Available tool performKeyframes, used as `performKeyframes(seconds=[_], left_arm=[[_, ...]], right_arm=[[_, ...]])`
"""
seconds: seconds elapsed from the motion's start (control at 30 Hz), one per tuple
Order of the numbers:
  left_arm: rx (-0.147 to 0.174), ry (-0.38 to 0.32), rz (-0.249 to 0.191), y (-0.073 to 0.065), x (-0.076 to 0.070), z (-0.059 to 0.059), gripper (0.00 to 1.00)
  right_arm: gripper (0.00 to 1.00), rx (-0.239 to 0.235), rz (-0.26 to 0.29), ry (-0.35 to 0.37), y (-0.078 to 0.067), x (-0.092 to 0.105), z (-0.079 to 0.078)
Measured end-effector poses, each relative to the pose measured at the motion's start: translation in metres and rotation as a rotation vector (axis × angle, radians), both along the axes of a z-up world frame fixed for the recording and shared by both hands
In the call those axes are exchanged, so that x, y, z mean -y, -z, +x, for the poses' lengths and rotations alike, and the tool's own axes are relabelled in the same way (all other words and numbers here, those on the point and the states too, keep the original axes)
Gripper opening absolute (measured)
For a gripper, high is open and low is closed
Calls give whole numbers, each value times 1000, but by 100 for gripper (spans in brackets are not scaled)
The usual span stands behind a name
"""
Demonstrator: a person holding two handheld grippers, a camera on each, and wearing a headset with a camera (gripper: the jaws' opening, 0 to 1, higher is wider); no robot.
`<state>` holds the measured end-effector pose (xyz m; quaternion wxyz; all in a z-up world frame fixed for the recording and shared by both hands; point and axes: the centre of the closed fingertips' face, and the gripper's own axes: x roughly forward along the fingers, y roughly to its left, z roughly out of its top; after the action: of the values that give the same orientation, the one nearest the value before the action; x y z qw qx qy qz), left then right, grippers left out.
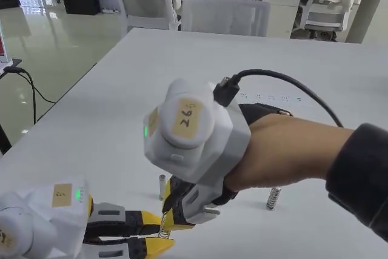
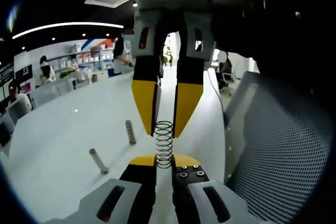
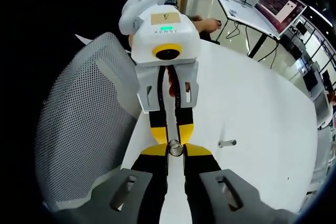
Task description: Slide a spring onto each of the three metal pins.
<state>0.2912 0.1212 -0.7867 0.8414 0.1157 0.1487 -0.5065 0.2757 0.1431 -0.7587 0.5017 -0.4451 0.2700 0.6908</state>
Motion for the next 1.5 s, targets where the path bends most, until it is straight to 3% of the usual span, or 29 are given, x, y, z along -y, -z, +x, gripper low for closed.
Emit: performKeyframes(seconds=[0.4,0.67,1.5], left_arm=[[4,-3,-17,-2,1,1,2],[24,-3,-37,-12,3,4,2],[33,-39,-75,-18,5,10,3]], right_arm=[[11,-10,-15,-9,6,1,-1],[10,-7,-24,-2,9,3,3],[8,-12,-33,17,8,2,9]])
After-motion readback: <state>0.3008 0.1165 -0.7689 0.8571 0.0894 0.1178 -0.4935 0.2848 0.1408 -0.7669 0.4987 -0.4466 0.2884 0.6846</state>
